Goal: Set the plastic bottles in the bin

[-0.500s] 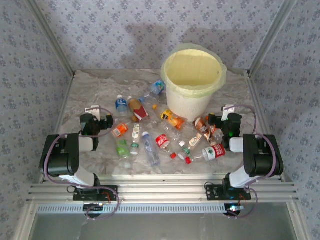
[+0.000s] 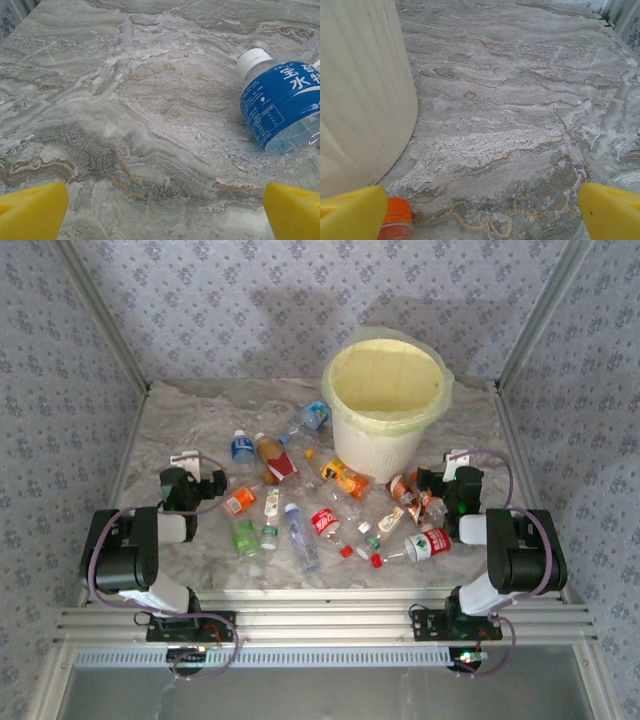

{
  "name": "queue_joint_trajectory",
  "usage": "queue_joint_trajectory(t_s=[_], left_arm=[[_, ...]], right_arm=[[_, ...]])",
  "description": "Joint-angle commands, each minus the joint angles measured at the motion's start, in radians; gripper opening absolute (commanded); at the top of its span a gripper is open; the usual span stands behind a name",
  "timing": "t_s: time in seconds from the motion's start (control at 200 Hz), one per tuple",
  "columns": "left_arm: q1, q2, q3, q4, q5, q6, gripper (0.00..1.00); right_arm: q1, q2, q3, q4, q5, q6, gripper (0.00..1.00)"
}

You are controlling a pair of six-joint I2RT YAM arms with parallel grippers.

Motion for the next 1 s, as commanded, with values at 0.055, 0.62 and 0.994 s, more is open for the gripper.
queue_joint_trajectory(t_s=[0.055,0.62,0.994], left_arm=[[-0.005,-0.007,0.021,0.001,-0.002,-0.003,1.00],[-0.005,-0.033,0.019,-0.011,0.002,0.000,1.00],[-0.096,-0.300,0.133,-0.437,-0.110,-0.067,1.00]], right_arm=[[0.003,0.001,0.014,-0.008,0.013,0.004,1.00],[-0.002,-0.009,0.011,-0.008,0.016,0.012,1.00],[0.059,-0.315,0.075,-0.396,0.134,0.077,1.00]])
